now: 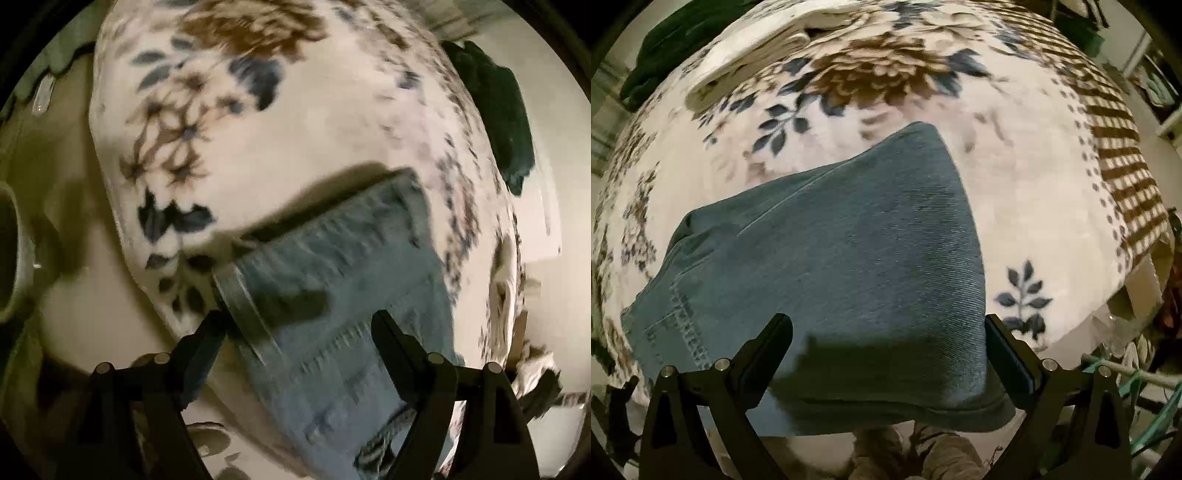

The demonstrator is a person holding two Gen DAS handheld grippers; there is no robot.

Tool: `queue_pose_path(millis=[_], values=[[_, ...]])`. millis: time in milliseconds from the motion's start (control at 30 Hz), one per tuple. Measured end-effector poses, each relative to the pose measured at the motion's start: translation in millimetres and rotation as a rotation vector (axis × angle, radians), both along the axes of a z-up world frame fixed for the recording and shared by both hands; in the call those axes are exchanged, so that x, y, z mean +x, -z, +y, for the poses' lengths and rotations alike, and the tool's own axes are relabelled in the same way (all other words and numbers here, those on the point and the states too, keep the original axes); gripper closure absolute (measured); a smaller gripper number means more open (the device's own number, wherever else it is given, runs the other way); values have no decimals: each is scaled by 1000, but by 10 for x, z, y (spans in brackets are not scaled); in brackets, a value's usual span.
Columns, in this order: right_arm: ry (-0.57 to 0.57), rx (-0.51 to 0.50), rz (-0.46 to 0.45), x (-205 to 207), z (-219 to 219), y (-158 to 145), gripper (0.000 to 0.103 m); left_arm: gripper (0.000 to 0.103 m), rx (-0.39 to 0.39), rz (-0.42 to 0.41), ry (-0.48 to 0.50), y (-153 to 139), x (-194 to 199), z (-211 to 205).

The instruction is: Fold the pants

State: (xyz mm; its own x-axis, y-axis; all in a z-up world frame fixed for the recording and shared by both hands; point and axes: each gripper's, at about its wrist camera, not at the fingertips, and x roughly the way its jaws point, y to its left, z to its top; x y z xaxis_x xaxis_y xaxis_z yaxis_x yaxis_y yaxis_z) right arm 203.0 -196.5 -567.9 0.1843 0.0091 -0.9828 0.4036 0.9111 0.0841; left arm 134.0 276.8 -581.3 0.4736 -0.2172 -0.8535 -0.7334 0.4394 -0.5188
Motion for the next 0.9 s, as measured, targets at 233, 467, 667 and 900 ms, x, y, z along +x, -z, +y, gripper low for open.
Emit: queue_pose_path(millis=[233, 467, 667, 900], values=[[75, -22, -61, -106, -94, -235, 1, 32, 1, -22, -74, 107, 170, 84], [22, -60, -95, -77, 26, -376, 1, 83, 120, -101, -36, -177, 189, 32], [2, -52, -136, -74, 98, -376, 1, 86, 216, -268, 109, -947, 229, -393], [3, -14, -145, -183, -83, -395, 1, 87, 281, -454, 413, -1840, 385, -1586]])
